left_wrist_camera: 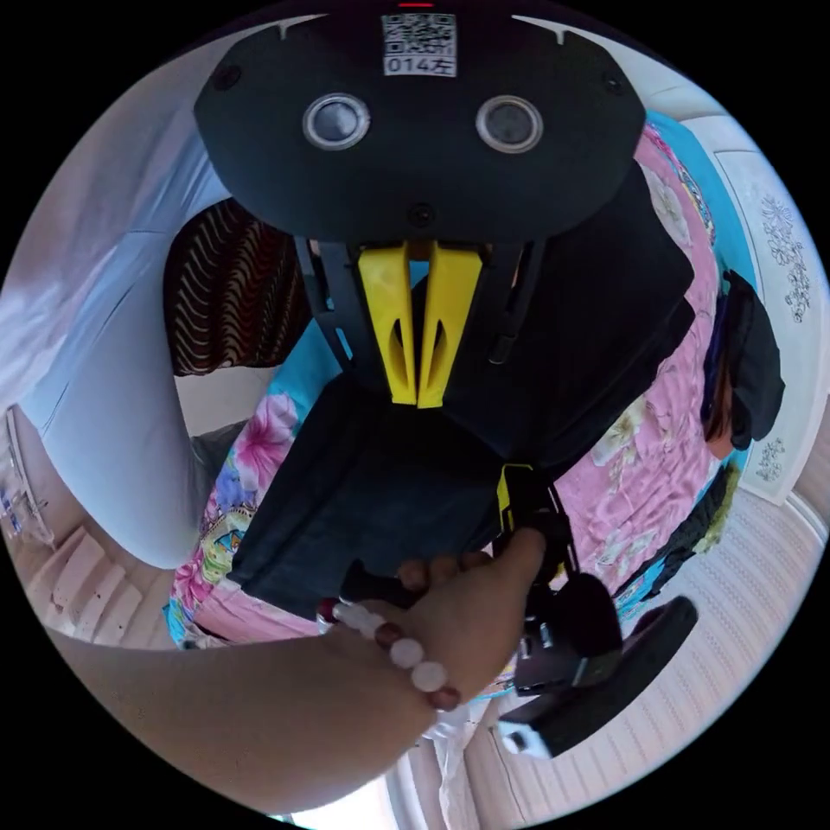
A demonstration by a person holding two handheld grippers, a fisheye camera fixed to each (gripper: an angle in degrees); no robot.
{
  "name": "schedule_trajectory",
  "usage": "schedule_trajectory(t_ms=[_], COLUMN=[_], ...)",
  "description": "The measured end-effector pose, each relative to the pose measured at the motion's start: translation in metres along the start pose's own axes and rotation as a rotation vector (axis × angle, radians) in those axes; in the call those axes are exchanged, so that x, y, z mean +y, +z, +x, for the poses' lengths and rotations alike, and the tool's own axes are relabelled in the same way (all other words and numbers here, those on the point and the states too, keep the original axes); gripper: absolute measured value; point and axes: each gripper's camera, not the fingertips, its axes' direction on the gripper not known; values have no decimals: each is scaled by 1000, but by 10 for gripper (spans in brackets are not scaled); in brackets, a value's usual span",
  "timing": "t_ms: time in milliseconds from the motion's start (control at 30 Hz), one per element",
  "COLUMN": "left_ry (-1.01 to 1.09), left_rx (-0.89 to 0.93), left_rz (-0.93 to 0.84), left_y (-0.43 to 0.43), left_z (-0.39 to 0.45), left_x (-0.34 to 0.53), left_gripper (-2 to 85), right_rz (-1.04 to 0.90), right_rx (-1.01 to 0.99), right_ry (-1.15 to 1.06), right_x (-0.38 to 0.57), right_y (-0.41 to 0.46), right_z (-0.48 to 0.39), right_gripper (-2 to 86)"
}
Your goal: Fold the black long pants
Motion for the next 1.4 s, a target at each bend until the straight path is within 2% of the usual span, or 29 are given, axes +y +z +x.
schedule_trajectory(t_ms=[100,167,300,367,433,567,633,733,867,1000,1033,1167,1300,1400], left_ry=[-89,-141,-223,-267,-266,-123,-70,-9,-40,-37,-30,-94,-115,-188], left_rx=[138,250,211,285,344,317,339,345,376,276,240,325,426,525], left_rz=[29,91,176,239,247,244,203,138,18,-84,-157,-226,-152,-1], left_y=[-11,-26,-43,-43,-39,-35,-26,-8,24,48,59,68,50,10], left_z=[-16,-28,-45,-65,-76,-70,-63,-48,-31,-21,-19,-34,-60,-95], left_x=[-7,-7,-17,-42,-71,-145,-177,-222,-264,-280,-282,-277,-258,-223], left_gripper=[-9,-9,-2,32,55,58,66,81,95,97,90,53,37,31], right_rz=[262,524,700,815,853,883,855,755,808,782,781,806,877,970], right_rx=[-151,-182,-143,-264,-329,-316,-343,-510,-633,-610,-631,-747,-760,-786], right_ry=[58,176,480,757,859,1005,1014,989,941,910,904,873,799,597], right_x=[61,141,269,348,390,442,450,457,479,485,488,497,500,494], right_y=[-15,-31,-22,5,26,56,68,96,113,120,124,136,132,114], right_z=[29,51,86,113,126,140,151,175,193,201,206,219,217,205], right_gripper=[-3,-1,9,32,62,99,113,114,78,62,56,33,25,23])
